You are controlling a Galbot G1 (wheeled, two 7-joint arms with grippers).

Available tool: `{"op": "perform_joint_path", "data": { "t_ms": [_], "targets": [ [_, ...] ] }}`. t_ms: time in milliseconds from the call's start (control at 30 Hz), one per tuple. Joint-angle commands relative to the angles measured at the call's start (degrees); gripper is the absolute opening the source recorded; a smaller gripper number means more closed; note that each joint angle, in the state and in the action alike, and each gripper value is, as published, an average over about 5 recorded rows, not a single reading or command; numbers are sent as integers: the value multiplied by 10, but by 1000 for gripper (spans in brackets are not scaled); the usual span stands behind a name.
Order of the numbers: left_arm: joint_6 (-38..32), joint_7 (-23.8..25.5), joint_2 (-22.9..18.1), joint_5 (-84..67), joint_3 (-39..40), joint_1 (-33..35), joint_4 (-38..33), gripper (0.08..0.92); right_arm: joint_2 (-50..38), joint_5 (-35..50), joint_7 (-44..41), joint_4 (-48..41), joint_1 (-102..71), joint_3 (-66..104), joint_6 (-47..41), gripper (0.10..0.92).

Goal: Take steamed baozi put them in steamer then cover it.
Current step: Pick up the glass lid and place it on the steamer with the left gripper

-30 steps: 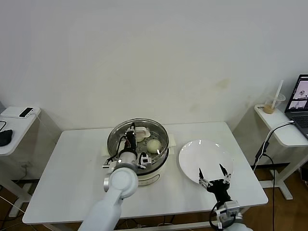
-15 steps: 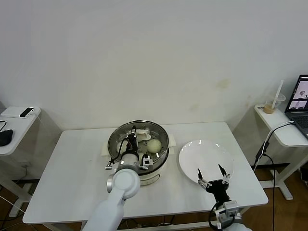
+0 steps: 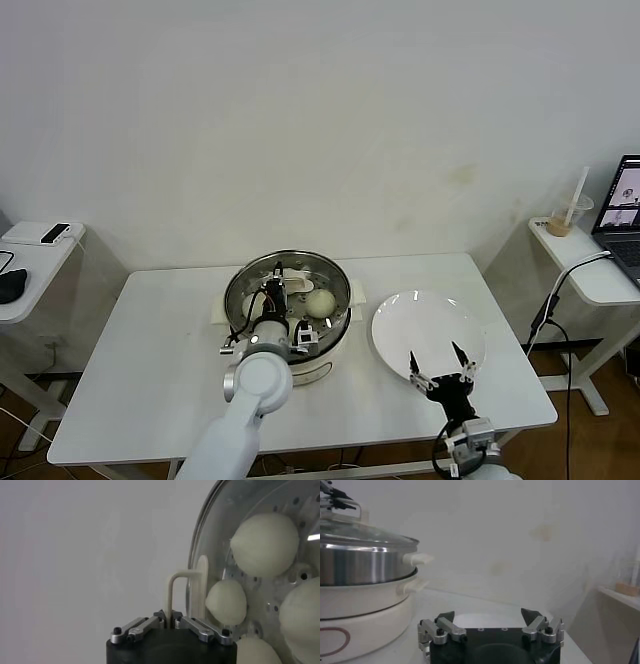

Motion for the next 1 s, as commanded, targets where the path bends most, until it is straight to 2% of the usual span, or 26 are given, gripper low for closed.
{"op": "perform_joint_path", "data": {
  "t_ms": [33, 333, 433, 733, 1000],
  "targets": [
    [-1, -11, -4, 1, -2, 3, 1, 146, 0, 0, 0, 1, 0, -2, 0, 823],
    [-5, -23, -11, 6, -5, 15, -4, 146, 0, -1, 0, 2, 0, -4, 0, 823],
    [-7, -23, -11, 7, -6, 17, -11, 173, 0, -1, 0, 2, -1, -5, 0, 823],
    [-11, -21, 0, 13, -5, 41, -61, 419, 2, -5, 0, 5, -4, -7, -1, 823],
    [-25, -33, 24, -5, -6, 99, -119, 653, 5, -9, 0, 8, -9, -7, -1, 823]
  ]
}}
